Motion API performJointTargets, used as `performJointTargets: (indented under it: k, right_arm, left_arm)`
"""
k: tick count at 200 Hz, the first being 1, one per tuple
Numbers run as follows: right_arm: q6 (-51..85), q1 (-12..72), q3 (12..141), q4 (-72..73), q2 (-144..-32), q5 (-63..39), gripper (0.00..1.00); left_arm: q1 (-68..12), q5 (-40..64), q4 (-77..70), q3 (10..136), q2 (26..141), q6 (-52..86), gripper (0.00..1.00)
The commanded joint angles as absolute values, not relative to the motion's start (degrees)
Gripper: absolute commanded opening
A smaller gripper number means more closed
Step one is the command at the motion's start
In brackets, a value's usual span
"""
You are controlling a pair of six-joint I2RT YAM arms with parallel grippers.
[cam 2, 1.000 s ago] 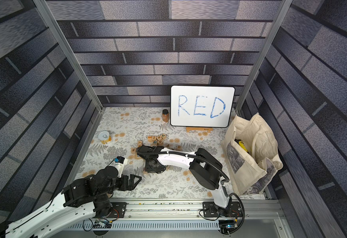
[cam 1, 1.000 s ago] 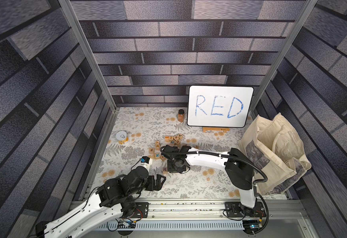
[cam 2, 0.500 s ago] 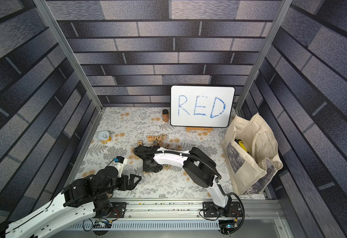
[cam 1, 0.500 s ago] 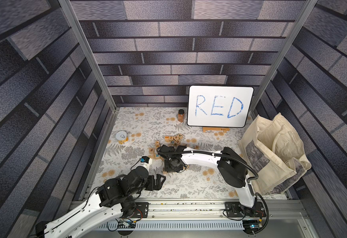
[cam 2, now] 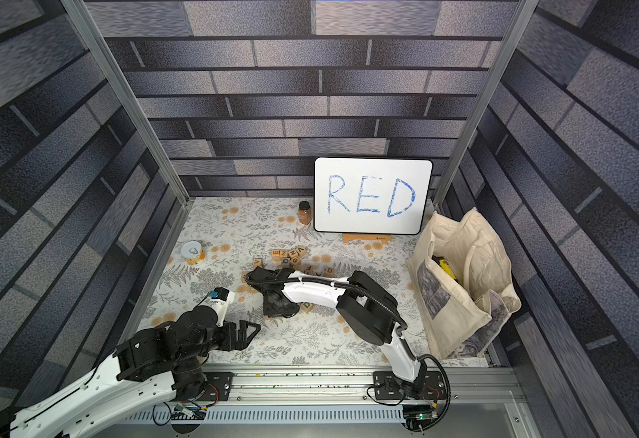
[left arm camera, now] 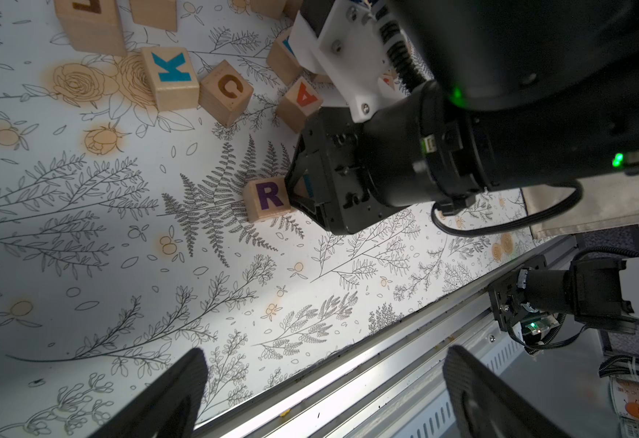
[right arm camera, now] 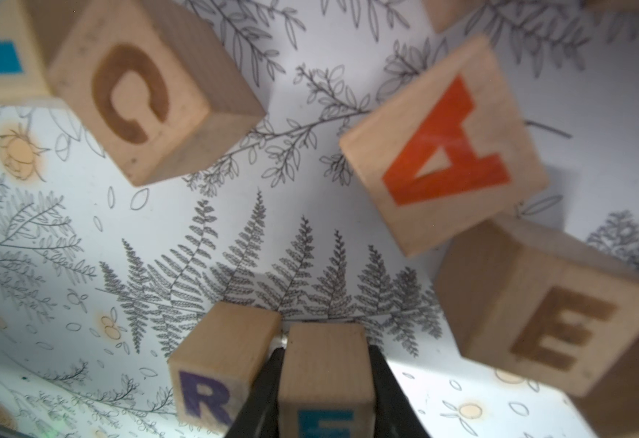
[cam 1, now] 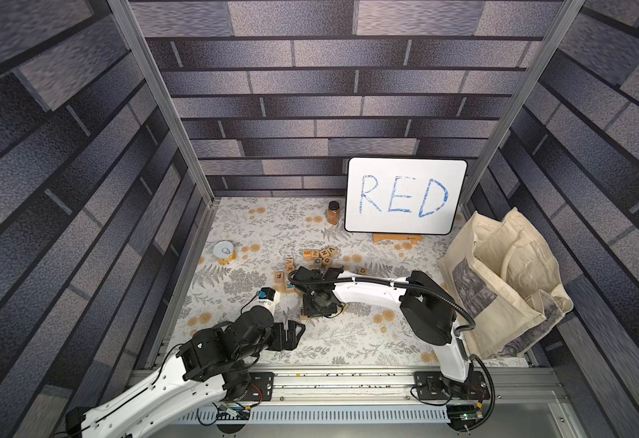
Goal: Assemble the uppercase word "red" with letter blocks
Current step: Place the letter block at the center of the board.
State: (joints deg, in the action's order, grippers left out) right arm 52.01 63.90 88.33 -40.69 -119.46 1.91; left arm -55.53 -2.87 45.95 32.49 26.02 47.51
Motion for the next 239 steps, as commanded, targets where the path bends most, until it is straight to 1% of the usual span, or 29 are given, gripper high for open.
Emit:
performJointTargets:
  k: [1, 12, 23, 31, 67, 98, 150, 160, 200, 239]
  right_arm:
    - [52.80, 64.42, 89.30, -43.41, -119.12, 3.07, 0.33]
    - [52.77, 64.43, 89.38, -43.36, -118.96, 3.16, 0.36]
    - [52.79, 64.42, 89.45, -43.42, -118.76, 3.25, 0.41]
    - [52.80, 64.42, 89.47, -43.50, -118.57, 3.25, 0.42]
    - [53.02, 64.38, 89.47, -43.73, -117.75, 3.45, 0.42]
    - [54.20, 64.42, 89.40, -43.79, -117.14, 2.08, 0.40]
    - [57.44, 64.35, 88.53, -43.75, -116.63, -0.31, 0.40]
    - [58.30, 64.26, 88.22, -43.82, -114.40, -0.75, 0.40]
    - [60.80, 63.48, 87.63, -43.90, -115.02, -2.90, 0.36]
    - [60.69, 63.31, 87.72, -45.47, -114.25, -1.14, 0.36]
  left_arm:
    - [-55.96, -3.39, 47.20, 31.81, 25.47, 47.89, 1.00]
    - [-55.96, -3.42, 47.12, 31.79, 25.47, 47.73, 1.00]
    - [-55.99, -3.33, 47.02, 31.64, 25.44, 47.74, 1.00]
    - [-55.98, -3.25, 46.98, 31.62, 25.35, 47.64, 1.00]
    - [-55.92, -3.19, 46.76, 31.54, 25.46, 47.53, 1.00]
    - [-55.96, -3.09, 46.60, 31.36, 25.40, 47.23, 1.00]
    - [-55.98, -3.04, 46.34, 31.11, 25.22, 47.21, 1.00]
    - [-55.99, -2.95, 46.28, 31.11, 25.16, 47.16, 1.00]
    - [-55.97, -2.98, 46.13, 31.03, 25.11, 47.09, 1.00]
    - [-55.93, -2.80, 46.19, 31.18, 25.14, 46.95, 1.00]
